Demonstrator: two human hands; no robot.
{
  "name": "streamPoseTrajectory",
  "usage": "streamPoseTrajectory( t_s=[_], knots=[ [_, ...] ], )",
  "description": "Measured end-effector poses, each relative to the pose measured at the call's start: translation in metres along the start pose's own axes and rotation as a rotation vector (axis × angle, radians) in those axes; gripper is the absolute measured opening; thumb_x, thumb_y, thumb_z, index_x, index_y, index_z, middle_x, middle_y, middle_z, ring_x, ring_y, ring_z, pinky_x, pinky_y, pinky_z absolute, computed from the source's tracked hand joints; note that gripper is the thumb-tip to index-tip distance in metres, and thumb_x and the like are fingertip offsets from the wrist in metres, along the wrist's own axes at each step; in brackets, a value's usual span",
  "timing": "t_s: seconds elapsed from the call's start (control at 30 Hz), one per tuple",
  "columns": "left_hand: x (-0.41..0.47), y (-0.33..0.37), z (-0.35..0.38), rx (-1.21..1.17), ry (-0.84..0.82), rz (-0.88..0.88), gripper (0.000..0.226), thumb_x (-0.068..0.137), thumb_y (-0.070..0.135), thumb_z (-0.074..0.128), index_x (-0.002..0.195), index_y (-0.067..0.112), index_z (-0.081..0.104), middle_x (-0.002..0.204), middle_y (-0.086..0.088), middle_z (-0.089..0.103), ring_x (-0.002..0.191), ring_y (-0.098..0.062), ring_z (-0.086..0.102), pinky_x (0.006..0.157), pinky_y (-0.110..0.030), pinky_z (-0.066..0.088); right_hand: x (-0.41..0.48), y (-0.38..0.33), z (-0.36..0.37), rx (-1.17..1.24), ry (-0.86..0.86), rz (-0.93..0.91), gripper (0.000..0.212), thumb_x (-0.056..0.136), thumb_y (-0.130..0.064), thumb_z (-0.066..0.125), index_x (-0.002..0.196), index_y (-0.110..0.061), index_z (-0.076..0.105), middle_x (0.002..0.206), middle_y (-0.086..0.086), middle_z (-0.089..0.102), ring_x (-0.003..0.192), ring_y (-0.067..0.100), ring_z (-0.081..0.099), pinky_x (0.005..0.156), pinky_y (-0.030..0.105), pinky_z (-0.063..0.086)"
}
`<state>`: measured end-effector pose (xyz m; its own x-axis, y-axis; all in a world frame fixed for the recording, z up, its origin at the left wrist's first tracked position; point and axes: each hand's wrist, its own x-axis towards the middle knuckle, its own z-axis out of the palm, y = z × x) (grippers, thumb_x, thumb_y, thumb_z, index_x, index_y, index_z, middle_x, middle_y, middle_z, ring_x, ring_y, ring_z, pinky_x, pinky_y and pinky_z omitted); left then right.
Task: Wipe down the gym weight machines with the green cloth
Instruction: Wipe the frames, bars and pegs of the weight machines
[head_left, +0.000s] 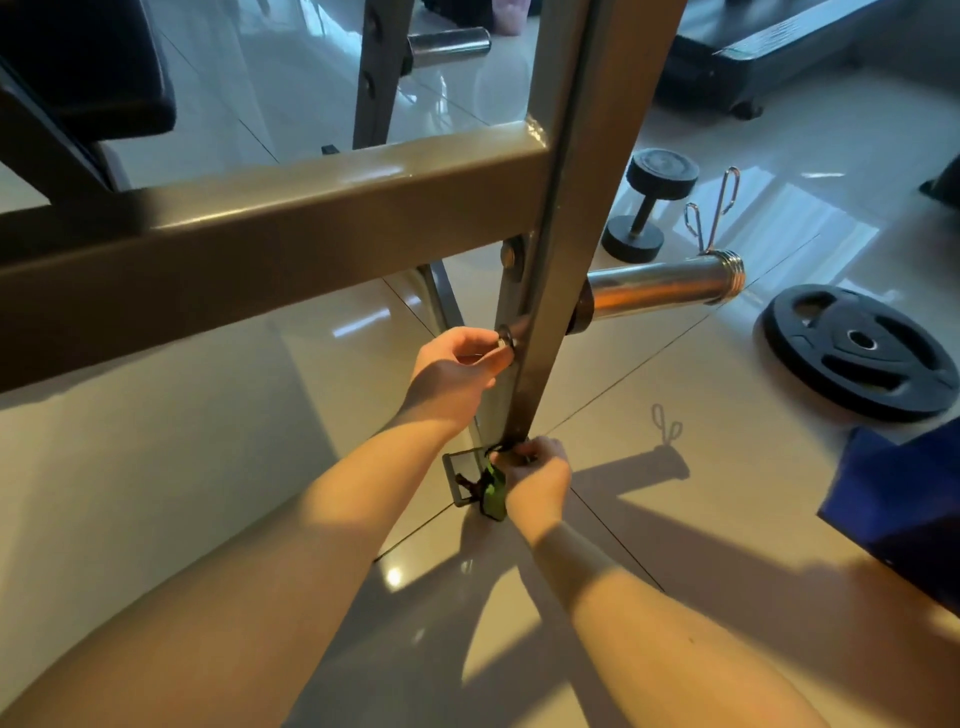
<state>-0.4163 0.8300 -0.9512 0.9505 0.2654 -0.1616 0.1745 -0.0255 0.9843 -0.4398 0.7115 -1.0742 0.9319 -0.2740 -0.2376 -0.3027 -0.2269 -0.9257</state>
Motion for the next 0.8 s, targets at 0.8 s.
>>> streamPoseTrajectory(
  t_s=[0.8],
  knots=[
    [-0.012, 0.018, 0.007, 0.053, 0.122, -0.143, 0.015, 0.093, 0.022, 0.074, 0.108, 0.019, 0.075, 0.101, 0.003, 0.075, 0.094, -0.014, 0.068, 0.088, -0.03, 0.055, 0.017, -0.051, -0.033, -0.008, 0.024, 0.12, 0.02, 0.082, -0.003, 0.073, 0.085, -0.021, 0.068, 0.088, 0.0, 0.069, 0.08, 0.016, 0.065, 0.063, 0.017, 0.051]
  ],
)
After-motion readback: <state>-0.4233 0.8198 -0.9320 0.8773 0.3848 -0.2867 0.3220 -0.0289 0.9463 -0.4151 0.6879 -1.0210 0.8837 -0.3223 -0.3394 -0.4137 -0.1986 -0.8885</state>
